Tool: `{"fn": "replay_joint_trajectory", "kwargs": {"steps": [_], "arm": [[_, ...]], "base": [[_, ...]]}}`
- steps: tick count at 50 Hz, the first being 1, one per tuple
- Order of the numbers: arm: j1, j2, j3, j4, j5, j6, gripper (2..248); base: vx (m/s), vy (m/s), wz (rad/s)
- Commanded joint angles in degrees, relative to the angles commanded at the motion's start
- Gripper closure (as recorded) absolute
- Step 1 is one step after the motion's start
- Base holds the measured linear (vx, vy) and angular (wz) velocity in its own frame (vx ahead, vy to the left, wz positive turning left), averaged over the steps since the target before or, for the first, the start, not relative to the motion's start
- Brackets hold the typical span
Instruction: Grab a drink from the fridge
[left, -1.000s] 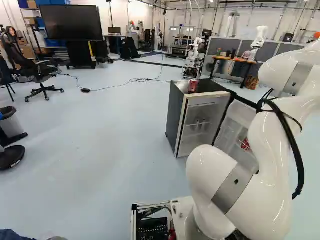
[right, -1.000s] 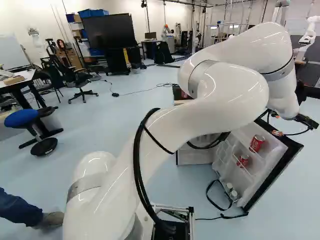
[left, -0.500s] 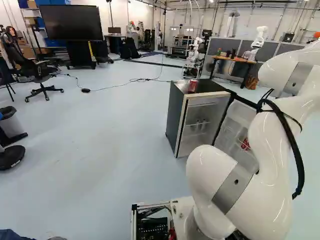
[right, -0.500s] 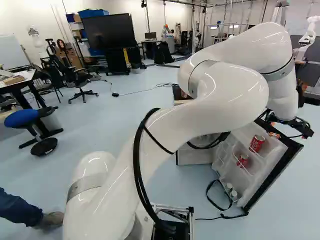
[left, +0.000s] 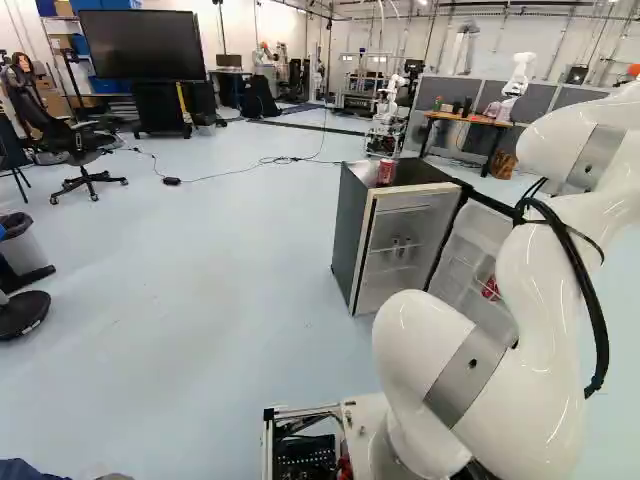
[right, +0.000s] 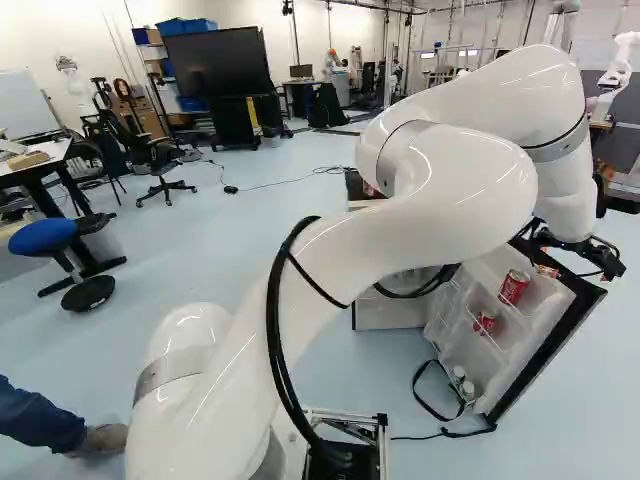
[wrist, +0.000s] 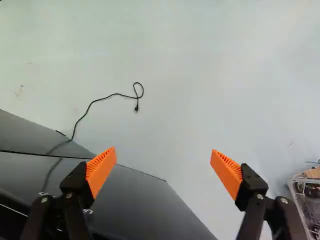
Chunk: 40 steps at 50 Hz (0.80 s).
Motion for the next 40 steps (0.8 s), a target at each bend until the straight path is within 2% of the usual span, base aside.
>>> {"fn": "replay_joint_trajectory", "kwargs": {"steps": [19, 40], "arm": [[-0.5, 1.4, 2.1, 0.0, -2.0, 0.0, 3], [-1.9, 5.7, 8.6, 0.0, -4.2, 0.0, 3]], "base": [[0.000, 0.000, 0.000], [0.000, 0.000, 0.000]]}}
